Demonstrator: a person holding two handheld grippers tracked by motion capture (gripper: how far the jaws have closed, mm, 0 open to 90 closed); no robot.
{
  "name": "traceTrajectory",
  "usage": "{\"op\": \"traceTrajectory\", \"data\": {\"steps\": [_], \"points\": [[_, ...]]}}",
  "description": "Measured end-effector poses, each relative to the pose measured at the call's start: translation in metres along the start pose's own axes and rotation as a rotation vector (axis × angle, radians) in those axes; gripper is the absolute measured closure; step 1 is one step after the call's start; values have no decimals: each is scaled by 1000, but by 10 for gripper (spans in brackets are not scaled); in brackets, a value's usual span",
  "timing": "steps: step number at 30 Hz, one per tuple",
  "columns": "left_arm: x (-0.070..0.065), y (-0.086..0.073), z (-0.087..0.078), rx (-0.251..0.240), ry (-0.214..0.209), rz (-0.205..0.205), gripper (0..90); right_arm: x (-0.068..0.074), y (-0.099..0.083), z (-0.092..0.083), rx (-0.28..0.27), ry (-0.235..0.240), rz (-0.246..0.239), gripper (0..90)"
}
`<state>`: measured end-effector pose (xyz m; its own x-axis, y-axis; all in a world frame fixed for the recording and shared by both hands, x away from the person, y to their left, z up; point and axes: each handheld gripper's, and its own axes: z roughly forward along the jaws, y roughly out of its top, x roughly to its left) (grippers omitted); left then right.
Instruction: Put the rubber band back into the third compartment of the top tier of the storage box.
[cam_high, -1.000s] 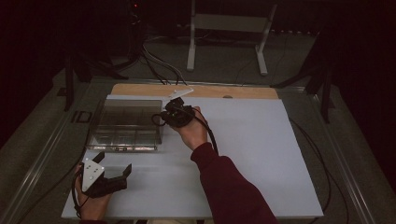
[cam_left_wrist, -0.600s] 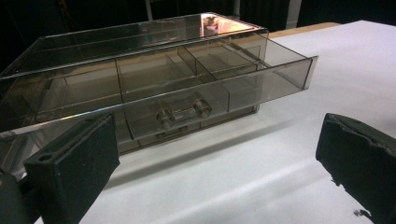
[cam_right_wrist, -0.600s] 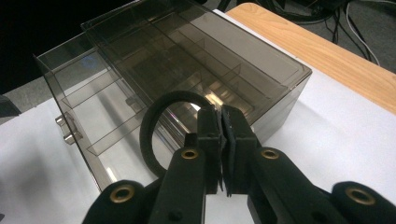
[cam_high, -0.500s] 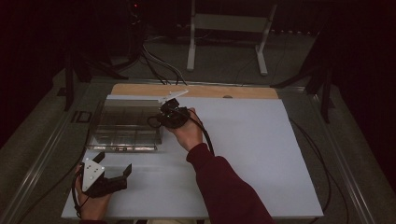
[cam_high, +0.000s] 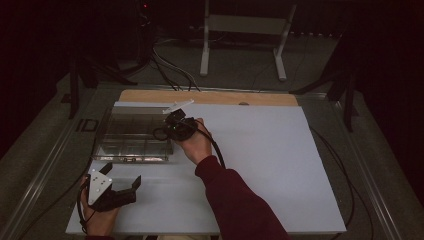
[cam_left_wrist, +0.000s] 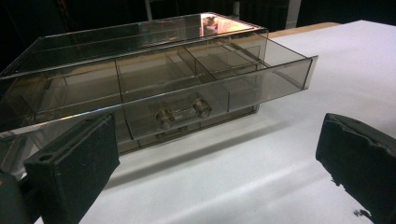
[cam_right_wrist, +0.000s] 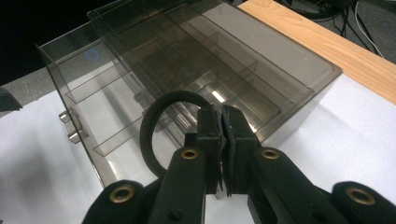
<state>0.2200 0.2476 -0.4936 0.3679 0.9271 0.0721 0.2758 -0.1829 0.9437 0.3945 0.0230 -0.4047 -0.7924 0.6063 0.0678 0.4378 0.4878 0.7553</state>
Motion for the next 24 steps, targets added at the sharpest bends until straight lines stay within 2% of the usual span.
{"op": "traceTrajectory", "data": {"steps": [8, 24], "points": [[0, 0, 0, -4, 0, -3, 3, 9, -1, 8, 5, 11, -12, 875], [0, 0, 0, -2, -1, 0, 3, 19, -3, 17, 16, 16, -32, 874]]}}
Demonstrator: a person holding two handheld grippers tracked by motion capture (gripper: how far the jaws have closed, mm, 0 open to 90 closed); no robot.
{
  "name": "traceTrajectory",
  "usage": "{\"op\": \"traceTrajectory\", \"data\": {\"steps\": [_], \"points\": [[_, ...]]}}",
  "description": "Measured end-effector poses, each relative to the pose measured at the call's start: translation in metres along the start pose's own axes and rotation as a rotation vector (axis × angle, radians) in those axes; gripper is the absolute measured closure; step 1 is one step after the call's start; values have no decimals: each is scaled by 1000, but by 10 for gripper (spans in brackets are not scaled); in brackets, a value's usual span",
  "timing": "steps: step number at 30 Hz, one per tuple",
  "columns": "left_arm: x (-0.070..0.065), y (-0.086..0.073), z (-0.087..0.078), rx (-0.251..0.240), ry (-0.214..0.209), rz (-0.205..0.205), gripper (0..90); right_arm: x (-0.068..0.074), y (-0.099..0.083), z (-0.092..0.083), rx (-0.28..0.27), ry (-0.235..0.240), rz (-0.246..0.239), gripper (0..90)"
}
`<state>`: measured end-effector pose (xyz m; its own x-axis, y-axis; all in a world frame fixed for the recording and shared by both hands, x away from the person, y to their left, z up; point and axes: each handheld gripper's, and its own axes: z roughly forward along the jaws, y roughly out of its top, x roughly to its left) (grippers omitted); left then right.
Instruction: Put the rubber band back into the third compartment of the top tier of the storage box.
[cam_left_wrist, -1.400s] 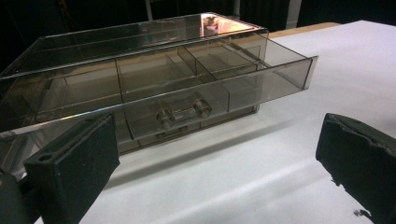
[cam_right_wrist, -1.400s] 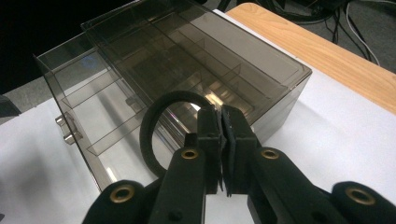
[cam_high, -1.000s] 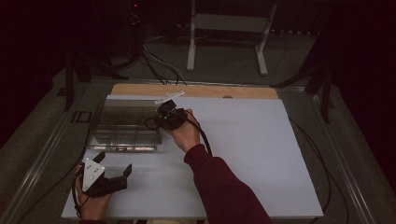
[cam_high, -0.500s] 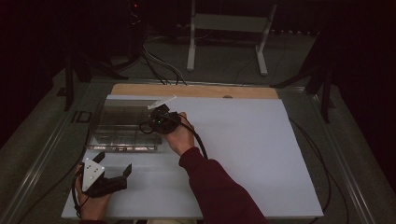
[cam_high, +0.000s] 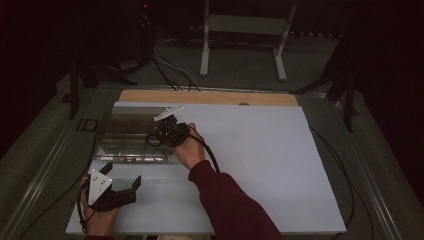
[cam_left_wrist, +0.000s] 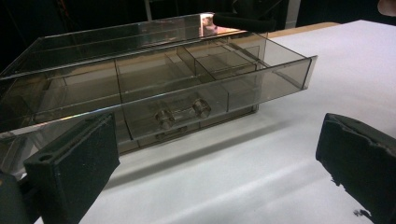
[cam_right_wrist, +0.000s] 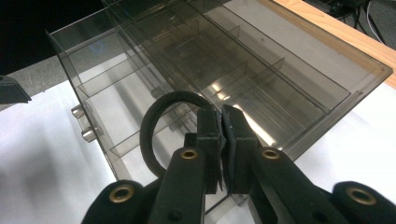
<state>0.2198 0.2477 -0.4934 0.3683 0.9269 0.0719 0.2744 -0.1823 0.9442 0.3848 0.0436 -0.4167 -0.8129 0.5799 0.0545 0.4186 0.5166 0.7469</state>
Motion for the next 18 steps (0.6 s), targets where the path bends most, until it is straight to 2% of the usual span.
{"op": "traceTrajectory", "data": {"steps": [11, 18], "points": [[0, 0, 0, 0, -1, 1, 3, 5, -2, 7, 19, -1, -3, 874], [0, 0, 0, 3, -2, 4, 3, 10, -6, 12, 37, -2, -27, 873]]}}
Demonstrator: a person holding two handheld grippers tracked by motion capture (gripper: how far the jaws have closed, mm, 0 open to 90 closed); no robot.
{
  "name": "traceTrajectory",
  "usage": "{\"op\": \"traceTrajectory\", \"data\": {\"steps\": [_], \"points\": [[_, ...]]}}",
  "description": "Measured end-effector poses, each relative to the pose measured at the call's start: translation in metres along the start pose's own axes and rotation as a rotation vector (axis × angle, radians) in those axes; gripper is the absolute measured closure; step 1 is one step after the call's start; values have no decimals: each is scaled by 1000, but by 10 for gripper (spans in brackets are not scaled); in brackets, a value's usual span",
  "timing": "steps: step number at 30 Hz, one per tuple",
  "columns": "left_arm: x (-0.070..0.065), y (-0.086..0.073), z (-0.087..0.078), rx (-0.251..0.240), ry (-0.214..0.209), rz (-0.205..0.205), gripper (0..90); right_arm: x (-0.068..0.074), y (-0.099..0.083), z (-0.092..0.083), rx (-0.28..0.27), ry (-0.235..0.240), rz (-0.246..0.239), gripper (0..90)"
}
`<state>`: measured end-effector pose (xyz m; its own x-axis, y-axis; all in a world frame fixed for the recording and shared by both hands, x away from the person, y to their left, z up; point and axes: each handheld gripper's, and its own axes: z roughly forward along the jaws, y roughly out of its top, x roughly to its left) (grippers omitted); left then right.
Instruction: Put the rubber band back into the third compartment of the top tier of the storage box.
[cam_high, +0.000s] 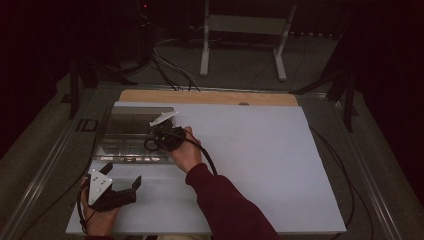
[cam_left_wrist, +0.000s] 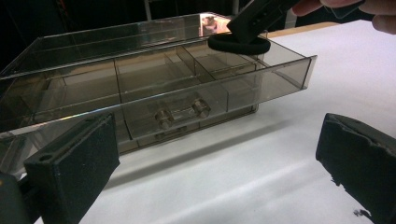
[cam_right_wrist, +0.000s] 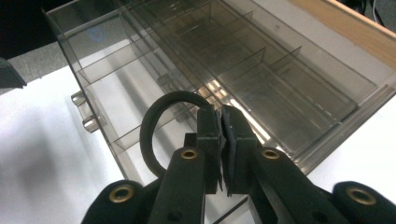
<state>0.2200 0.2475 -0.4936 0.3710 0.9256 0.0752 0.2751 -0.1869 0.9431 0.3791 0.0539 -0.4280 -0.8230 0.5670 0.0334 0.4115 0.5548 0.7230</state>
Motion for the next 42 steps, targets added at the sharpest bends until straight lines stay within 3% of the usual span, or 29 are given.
{"op": "traceTrajectory", "data": {"steps": [33, 42], "points": [[0, 0, 0, 2, -3, -3, 3, 9, -10, 15, 63, -15, -32, 850], [-1, 0, 1, 1, -4, -4, 3, 7, -11, 11, 44, 5, -27, 705]]}}
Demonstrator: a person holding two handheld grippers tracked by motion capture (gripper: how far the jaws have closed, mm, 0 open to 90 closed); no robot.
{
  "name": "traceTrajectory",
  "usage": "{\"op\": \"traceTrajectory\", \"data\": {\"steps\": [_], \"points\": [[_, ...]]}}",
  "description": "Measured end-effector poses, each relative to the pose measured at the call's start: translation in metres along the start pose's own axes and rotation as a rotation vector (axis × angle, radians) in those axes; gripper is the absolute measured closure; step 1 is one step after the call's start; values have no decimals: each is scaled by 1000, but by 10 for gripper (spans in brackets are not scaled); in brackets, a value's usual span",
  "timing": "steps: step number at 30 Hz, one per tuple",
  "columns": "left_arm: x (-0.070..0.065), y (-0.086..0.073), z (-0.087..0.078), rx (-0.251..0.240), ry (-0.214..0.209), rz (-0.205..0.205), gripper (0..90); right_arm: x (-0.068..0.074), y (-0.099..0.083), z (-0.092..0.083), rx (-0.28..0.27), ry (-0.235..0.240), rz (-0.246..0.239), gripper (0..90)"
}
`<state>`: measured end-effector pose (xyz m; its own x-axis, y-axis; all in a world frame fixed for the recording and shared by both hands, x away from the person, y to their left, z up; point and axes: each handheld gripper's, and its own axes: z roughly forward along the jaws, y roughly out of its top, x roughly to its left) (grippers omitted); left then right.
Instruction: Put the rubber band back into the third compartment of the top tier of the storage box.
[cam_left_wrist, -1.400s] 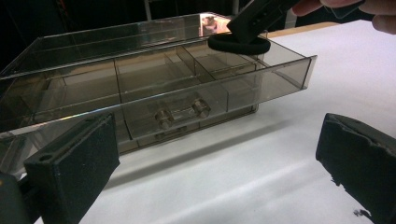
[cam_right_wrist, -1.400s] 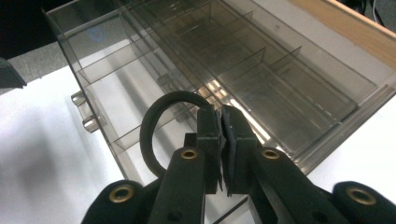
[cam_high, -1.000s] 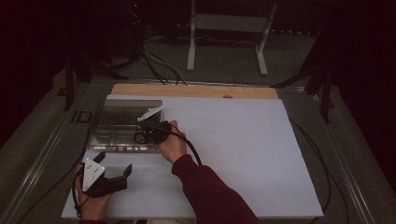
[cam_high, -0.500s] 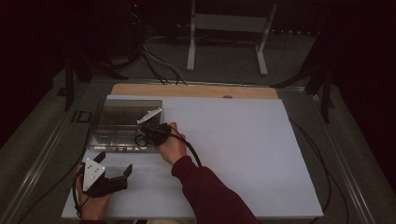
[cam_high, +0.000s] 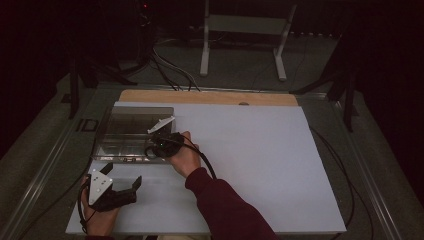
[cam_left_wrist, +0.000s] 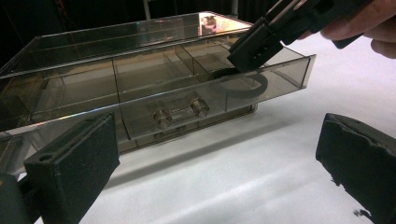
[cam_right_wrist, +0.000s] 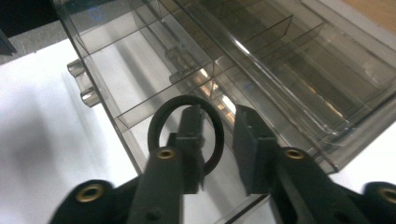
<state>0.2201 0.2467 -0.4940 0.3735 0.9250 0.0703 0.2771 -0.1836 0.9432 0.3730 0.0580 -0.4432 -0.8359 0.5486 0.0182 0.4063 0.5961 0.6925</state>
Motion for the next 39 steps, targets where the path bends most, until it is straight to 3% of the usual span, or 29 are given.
{"op": "traceTrajectory", "data": {"steps": [9, 17, 19, 34, 39], "points": [[0, 0, 0, 1, 1, 3, 3, -8, -1, -21, -85, 20, 14, 570], [0, 0, 0, 1, 2, 2, 3, -20, -10, -37, -126, -2, 31, 467], [0, 0, 0, 0, 2, 1, 3, -28, -15, -43, -128, -28, 49, 401], [0, 0, 0, -1, 0, -1, 3, -64, -53, -80, -165, -160, 132, 164], [-1, 0, 0, 3, 0, 0, 3, -72, -64, -91, -173, -196, 145, 149]]}}
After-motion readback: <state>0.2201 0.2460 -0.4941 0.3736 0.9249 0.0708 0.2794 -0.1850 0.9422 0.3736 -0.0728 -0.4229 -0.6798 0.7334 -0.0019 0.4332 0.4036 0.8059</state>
